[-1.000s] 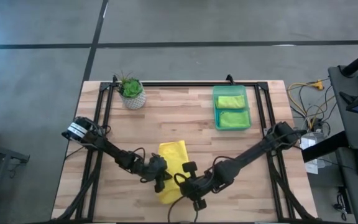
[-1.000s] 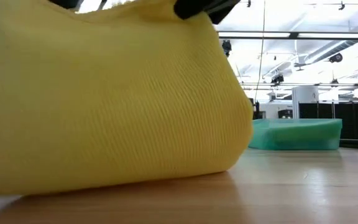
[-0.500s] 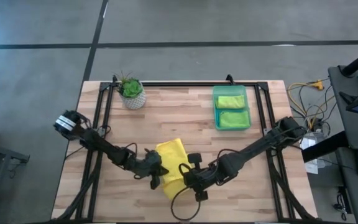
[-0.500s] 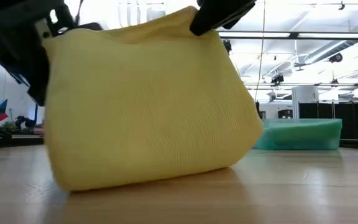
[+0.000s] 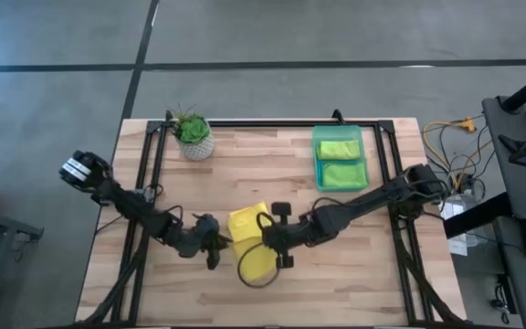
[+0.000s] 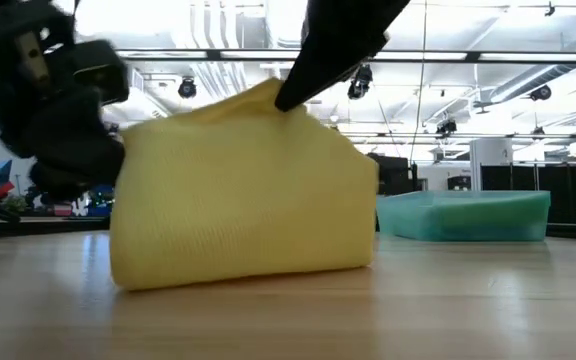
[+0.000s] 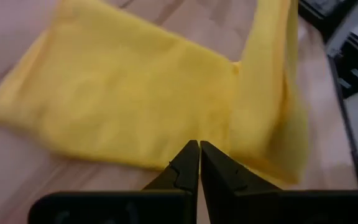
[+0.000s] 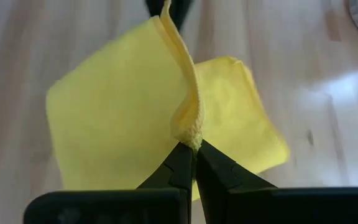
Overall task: Fold microfiber towels
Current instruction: Fold the yellow towel
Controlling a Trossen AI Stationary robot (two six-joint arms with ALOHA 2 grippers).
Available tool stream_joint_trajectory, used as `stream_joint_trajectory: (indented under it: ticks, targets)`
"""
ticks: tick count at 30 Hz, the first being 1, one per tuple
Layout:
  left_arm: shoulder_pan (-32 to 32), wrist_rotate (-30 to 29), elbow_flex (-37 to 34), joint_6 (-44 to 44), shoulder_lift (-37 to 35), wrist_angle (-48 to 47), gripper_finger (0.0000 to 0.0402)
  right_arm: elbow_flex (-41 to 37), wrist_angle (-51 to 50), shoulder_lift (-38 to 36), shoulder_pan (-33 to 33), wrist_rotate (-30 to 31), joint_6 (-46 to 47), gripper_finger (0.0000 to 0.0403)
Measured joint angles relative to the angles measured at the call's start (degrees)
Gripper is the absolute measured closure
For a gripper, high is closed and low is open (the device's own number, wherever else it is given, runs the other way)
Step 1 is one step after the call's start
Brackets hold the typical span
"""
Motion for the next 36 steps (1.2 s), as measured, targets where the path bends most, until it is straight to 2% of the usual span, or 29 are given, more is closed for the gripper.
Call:
stream_joint_trajectory:
  ticks: [3,9,13,21,29,36]
  targets:
    - [-2.7,-3.2,-2.1,-5.0,-0.2,-0.2,0.0402,-0.3,1.0,0.0,-2.3,-1.6,-1.7,0.0394]
    - [-7.6,-5.9,-4.4,-12.4,-0.2,-0.1,0.0402,-1.7,2.7,0.0,-6.3,-3.7,-4.9,0.0394]
    - [-8.8,-7.6,-4.4,-12.7,-0.2,-0.1,0.0402,-2.8,5.2,0.0,-8.6,-7.3,-6.7,0.0394]
    - [-8.7,-9.8,-4.3,-12.8,-0.2,0.0,0.0402,-4.1,7.4,0.0,-12.9,-8.4,-9.7,0.0394]
    - [-8.7,-10.3,-4.3,-12.8,-0.2,0.0,0.0402,-5.5,9.6,1.0,-15.9,-15.9,-10.9,0.0394]
    - [-8.6,-10.4,-4.3,-12.8,-0.2,0.0,0.0402,-5.3,11.2,4.9,-16.2,-16.3,-12.3,0.0394]
